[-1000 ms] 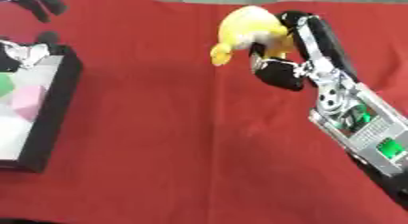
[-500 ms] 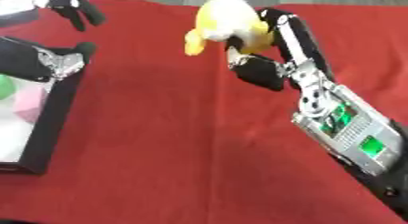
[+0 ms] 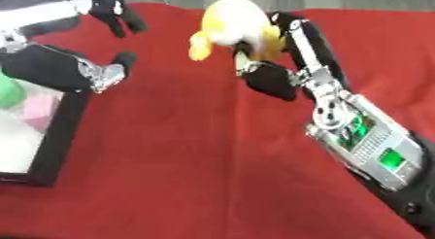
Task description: Pick up the objects with one hand, pass them to the other hand, and then place them into the box on the other side of the table.
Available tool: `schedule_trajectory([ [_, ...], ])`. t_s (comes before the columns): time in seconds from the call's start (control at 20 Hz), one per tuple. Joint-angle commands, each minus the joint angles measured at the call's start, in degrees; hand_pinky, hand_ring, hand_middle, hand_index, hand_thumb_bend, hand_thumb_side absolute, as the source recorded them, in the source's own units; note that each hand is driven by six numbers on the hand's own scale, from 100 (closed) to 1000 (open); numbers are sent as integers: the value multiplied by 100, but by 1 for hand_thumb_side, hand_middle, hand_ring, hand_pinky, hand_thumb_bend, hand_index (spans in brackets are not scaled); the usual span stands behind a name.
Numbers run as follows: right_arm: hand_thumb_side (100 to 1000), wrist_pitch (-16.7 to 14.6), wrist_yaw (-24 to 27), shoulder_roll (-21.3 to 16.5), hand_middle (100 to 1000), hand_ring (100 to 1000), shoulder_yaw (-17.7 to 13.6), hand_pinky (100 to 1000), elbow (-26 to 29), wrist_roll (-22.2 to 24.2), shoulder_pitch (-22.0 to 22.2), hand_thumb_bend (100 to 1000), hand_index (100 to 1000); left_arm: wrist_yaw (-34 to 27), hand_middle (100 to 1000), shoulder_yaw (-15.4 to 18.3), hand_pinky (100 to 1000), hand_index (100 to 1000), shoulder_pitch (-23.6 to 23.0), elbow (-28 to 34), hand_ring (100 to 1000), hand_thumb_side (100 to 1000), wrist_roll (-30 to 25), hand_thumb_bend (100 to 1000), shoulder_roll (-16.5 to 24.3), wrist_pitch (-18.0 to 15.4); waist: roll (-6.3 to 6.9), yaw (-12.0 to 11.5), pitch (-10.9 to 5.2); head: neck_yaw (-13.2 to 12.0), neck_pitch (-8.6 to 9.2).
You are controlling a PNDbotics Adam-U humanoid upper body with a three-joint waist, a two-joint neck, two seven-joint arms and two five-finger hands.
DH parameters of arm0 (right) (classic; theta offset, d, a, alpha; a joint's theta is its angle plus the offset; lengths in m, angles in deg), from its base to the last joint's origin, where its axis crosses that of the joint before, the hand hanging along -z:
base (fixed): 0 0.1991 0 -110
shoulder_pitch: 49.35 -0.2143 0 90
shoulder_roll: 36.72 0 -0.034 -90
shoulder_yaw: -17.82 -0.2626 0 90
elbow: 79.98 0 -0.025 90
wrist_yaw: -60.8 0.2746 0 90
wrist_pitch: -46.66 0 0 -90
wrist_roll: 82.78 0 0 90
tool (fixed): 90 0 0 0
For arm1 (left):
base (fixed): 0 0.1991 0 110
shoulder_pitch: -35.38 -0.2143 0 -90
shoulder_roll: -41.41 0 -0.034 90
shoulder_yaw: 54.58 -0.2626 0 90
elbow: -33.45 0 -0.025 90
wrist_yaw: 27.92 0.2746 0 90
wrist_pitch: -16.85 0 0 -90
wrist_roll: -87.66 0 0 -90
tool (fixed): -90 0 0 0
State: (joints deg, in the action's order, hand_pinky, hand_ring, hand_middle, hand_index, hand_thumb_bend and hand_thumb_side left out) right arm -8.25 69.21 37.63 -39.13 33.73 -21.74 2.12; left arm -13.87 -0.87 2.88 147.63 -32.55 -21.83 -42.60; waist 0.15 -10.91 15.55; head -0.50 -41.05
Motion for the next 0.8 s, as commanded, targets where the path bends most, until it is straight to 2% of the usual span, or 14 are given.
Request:
schedule_trajectory([
  [0.05,223,672,10,-22,572,657,-6,736,88,-672,-130,100,536,72,772,5,894,847,123,42,754,519,-2,100,19,82,71,-28,-139,-72,87],
  [0.45,232,686,3,106,572,657,80,736,88,-582,-286,100,536,146,772,-54,896,854,261,42,753,530,-19,100,-154,228,28,-126,-92,-19,130],
  [0.65,230,690,-34,142,571,658,119,737,88,-514,-309,100,535,258,772,-94,894,858,285,42,752,587,-24,100,-254,405,16,-144,-77,-2,133],
  [0.8,237,702,-58,187,571,657,137,736,88,-472,-325,100,535,357,771,-125,891,857,330,42,751,557,-40,100,-368,544,8,-147,-67,41,120],
])
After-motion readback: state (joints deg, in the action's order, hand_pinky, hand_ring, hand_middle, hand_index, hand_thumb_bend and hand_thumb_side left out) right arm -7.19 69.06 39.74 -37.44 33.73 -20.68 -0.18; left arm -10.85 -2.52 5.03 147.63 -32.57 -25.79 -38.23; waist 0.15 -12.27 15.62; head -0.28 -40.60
